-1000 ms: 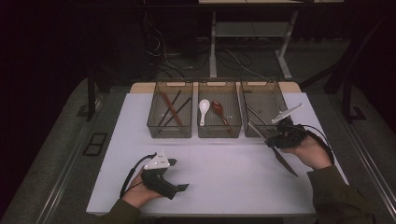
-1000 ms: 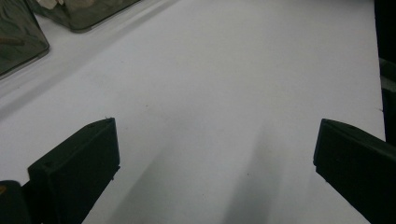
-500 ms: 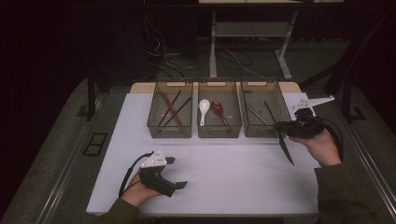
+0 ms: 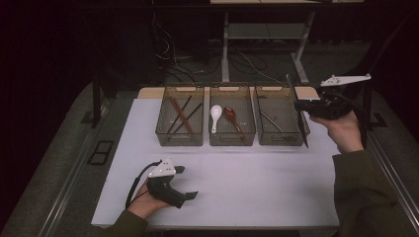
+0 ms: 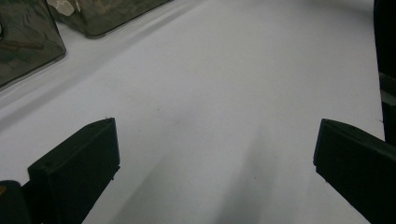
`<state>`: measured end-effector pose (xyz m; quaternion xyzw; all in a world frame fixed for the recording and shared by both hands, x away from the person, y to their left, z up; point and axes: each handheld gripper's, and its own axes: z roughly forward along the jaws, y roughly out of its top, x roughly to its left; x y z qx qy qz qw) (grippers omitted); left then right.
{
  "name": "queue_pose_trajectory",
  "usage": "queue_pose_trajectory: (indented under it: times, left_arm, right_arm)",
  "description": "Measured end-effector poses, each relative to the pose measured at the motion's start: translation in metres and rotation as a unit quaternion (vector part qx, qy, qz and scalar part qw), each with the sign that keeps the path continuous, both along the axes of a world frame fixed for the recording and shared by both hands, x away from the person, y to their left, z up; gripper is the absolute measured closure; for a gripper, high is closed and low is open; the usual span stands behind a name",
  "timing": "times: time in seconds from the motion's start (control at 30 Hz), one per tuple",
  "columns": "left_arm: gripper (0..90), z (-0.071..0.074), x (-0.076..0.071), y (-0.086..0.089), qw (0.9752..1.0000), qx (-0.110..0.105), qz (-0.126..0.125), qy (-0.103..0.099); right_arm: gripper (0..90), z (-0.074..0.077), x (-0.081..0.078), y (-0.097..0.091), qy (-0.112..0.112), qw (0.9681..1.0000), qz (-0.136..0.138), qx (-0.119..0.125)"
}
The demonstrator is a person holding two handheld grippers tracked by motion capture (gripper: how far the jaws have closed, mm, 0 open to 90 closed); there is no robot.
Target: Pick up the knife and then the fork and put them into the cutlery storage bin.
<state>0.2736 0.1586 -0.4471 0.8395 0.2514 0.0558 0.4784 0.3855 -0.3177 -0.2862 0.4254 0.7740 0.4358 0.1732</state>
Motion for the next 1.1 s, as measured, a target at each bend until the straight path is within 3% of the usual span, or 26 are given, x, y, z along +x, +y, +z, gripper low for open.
queue_pose_trajectory:
  times: [0.1, 0.3, 0.53, 0.73, 1.1]
  left_arm:
    - [0.0, 0.000, -0.001, 0.000, 1.0000, 0.000, -0.001, 0.001]
    - [0.0, 0.000, 0.000, -0.001, 1.0000, 0.001, -0.001, 0.003]
    - [0.0, 0.000, 0.000, -0.001, 1.0000, 0.004, -0.004, 0.002]
    - [0.0, -0.001, -0.001, -0.001, 1.0000, 0.002, -0.005, 0.004]
    - [0.0, 0.000, -0.002, -0.001, 1.0000, 0.000, -0.006, 0.004]
  right_arm:
    - [79.7, 0.008, 0.013, 0.001, -0.015, 0.9998, -0.015, 0.004]
    - [79.7, 0.012, 0.040, 0.001, -0.031, 0.9985, -0.045, -0.010]
    - [79.7, -0.004, 0.069, 0.001, -0.027, 0.9978, -0.057, -0.018]
    - [79.8, -0.025, 0.088, 0.004, -0.002, 0.9972, -0.064, -0.039]
    - [79.7, -0.059, 0.104, 0.009, 0.048, 0.9943, -0.063, -0.072]
